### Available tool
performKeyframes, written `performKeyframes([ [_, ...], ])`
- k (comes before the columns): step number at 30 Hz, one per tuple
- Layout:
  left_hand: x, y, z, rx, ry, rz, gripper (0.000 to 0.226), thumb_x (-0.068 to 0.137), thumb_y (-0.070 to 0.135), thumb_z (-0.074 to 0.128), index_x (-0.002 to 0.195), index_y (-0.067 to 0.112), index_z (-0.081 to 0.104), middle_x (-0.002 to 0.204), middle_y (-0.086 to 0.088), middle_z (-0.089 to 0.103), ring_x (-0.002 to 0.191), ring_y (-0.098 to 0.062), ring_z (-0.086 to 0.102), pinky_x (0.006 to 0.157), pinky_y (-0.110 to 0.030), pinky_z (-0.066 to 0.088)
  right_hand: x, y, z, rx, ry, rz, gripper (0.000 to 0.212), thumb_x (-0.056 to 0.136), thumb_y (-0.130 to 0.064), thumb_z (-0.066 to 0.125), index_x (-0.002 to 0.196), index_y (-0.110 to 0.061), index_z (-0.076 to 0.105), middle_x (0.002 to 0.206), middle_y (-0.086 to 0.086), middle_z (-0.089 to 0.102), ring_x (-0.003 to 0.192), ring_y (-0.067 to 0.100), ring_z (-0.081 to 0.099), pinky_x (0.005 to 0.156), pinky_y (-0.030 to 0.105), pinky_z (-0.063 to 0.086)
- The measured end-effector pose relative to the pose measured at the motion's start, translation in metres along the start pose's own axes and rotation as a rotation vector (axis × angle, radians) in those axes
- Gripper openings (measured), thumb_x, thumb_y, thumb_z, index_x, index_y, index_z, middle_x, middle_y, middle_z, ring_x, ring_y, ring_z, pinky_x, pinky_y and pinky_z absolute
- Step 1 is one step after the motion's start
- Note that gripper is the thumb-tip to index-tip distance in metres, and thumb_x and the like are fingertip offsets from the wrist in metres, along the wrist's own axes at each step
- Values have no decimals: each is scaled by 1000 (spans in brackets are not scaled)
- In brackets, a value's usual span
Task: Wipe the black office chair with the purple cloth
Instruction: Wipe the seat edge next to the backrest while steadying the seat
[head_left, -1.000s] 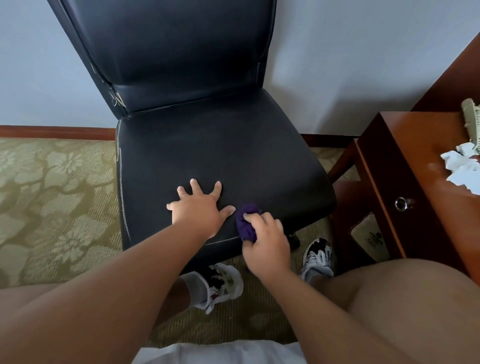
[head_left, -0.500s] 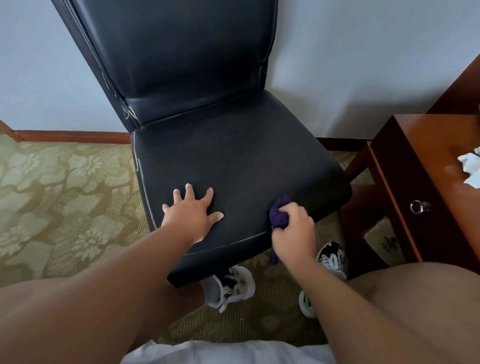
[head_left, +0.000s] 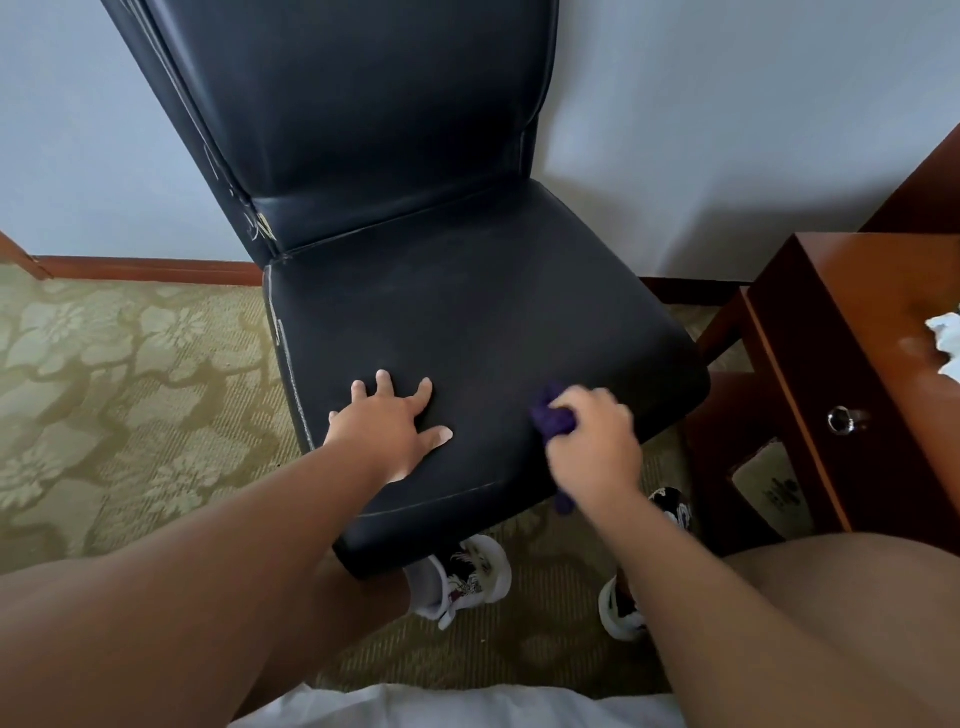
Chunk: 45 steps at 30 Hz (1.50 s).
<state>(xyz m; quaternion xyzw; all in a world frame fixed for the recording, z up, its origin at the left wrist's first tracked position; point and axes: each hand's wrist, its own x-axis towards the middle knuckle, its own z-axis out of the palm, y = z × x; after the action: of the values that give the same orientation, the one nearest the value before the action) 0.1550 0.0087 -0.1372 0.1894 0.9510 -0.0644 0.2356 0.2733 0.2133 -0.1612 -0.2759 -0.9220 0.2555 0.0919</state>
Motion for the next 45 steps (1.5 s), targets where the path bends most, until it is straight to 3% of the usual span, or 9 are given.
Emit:
performKeyframes([
  [3,-1,2,-1,-1,3,-2,77,96,75,30,160,45,0,170,-12,0,154,-43,5,113,-61,35,27,31,-14,233,61,298,26,82,-11,62,96,-33,60,105,-2,51,103,30,55,80,38,50],
  [5,-3,7,-2,5,5,-11,76,97,73,30,160,43,1,170,-13,-1,153,-44,5,113,-62,34,28,31,-14,258,85,324,29,82,-7,62,96,-32,57,104,-5,48,105,28,53,78,35,47],
  [15,-3,19,0,70,24,-40,72,101,67,28,162,37,2,168,-19,0,151,-47,9,111,-64,35,-73,-65,42,-38,-180,-333,38,75,-23,70,109,-29,52,104,-7,51,96,15,48,78,33,50],
  [21,0,5,1,57,24,-2,73,100,69,28,161,40,1,169,-16,0,152,-45,7,113,-63,34,-59,-60,42,-82,-158,-449,36,75,-22,70,109,-25,59,103,-2,55,92,20,52,66,33,48],
  [28,5,2,-1,66,-1,19,77,96,74,30,160,42,1,169,-16,2,152,-47,9,108,-60,43,17,12,-2,7,77,130,20,82,-17,62,99,-28,58,104,-1,50,102,29,50,73,37,44],
  [32,3,10,-1,70,3,-5,77,97,73,30,161,40,2,169,-18,1,152,-47,9,107,-59,43,19,19,-1,139,110,214,21,85,-12,61,99,-27,55,103,-4,45,103,27,50,75,35,40],
  [35,1,17,-1,86,13,-22,76,98,71,29,161,38,2,169,-19,1,151,-48,10,108,-61,41,-10,-8,20,77,114,152,25,80,-16,62,102,-24,55,105,1,48,101,29,48,73,37,44],
  [40,-2,17,1,91,26,-24,75,100,69,27,162,37,0,169,-19,0,151,-48,9,109,-63,38,-74,-47,45,-89,-103,-291,39,79,-32,63,116,-27,52,109,-3,49,97,17,48,74,31,51],
  [45,-1,9,1,92,36,-5,74,100,70,25,161,38,0,169,-17,1,152,-46,8,111,-62,37,-76,-46,51,-103,-130,-439,32,80,-30,64,111,-24,58,100,-2,54,87,16,53,63,29,51],
])
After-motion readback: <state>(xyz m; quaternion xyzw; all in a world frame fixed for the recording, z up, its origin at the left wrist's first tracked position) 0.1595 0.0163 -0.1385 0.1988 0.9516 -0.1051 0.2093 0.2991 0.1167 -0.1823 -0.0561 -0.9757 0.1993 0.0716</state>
